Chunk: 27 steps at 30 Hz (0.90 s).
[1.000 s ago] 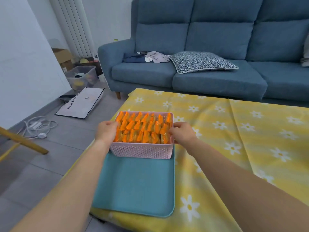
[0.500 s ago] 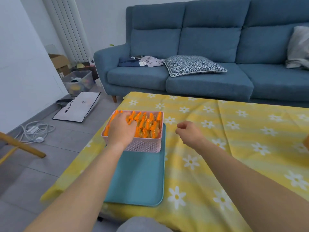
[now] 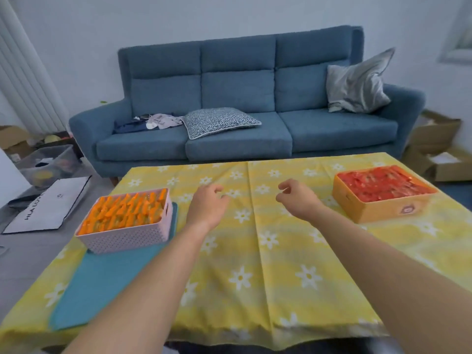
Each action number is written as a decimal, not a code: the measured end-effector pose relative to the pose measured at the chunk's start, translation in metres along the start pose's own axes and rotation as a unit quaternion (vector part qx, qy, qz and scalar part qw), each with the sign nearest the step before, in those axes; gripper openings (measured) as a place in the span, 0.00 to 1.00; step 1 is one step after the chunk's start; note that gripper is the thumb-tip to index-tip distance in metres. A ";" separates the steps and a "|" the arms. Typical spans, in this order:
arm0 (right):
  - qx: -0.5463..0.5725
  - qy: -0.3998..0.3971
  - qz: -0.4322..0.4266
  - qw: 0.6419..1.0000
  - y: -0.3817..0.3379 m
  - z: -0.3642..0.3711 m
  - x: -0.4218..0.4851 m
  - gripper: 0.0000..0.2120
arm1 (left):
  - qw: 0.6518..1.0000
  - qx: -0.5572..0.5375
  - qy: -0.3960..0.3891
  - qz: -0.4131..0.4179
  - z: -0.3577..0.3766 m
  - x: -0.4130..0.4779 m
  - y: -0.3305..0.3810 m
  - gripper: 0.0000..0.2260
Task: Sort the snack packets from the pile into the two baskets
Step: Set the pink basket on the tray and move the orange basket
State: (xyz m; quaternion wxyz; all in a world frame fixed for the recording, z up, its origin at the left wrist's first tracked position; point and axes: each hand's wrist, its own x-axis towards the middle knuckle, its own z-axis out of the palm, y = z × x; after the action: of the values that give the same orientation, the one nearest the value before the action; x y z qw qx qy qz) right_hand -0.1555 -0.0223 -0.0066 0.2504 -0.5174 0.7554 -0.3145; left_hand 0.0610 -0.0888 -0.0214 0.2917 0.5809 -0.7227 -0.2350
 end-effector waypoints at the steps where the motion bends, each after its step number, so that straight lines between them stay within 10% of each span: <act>1: 0.004 0.017 0.019 1.000 0.024 -0.025 -0.005 0.21 | 1.000 0.002 -0.017 0.015 0.022 -0.002 0.022 0.17; 16: 0.036 0.192 0.178 0.964 0.231 -0.174 0.030 0.25 | 0.970 -0.082 -0.224 -0.037 0.236 0.007 0.176 0.21; 27: -0.053 0.237 0.260 0.935 0.297 -0.216 0.120 0.30 | 0.953 -0.166 -0.225 -0.116 0.355 0.035 0.220 0.19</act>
State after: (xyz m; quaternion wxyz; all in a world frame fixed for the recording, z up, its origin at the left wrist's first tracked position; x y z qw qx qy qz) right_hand -0.5337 -0.0090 -0.0852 0.1088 -0.2260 0.9165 -0.3115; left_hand -0.3457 -0.0757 -0.1223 0.1844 0.5361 -0.6480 -0.5086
